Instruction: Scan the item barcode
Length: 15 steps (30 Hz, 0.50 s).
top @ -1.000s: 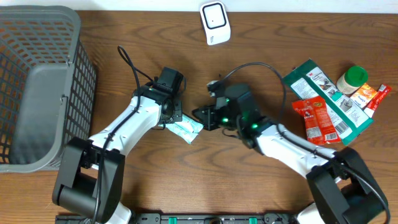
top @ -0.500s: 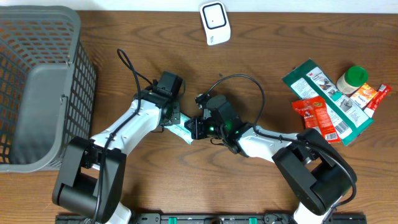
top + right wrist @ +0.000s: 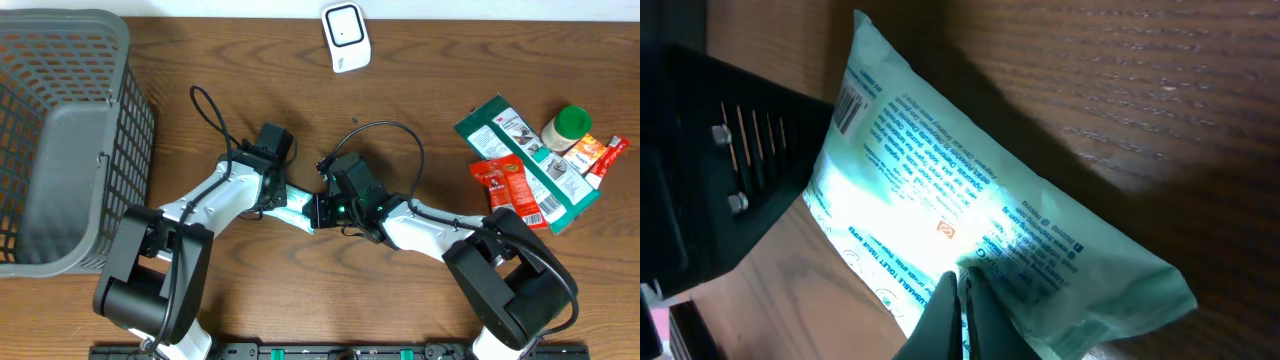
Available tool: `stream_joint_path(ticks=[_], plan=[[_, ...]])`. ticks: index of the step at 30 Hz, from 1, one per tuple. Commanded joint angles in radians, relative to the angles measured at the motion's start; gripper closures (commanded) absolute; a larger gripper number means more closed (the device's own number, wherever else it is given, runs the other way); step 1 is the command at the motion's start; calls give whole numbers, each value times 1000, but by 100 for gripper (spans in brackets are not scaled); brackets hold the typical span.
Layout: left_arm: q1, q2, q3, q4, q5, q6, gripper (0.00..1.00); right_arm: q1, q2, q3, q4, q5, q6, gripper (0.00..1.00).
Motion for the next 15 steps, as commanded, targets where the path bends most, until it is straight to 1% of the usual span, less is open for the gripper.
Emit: stream_joint_path(ticks=[1, 4, 7, 10, 12, 15], plan=[[0, -18, 16, -38, -83, -5, 91, -26, 4, -27, -50, 73, -6, 96], [0, -68, 28, -40, -105, 2, 90, -50, -28, -24, -77, 75, -73, 96], [0, -130, 31, -29, -108, 2, 88, -89, -72, -4, -158, 90, -134, 95], [0, -159, 31, -26, -92, 1, 88, -126, -111, 22, -247, 89, -177, 89], [0, -158, 30, -26, -69, 1, 88, -141, -129, 30, -275, 55, -208, 88], [-1, -141, 30, -18, -70, 2, 88, -150, -145, 31, -289, -59, -215, 87]])
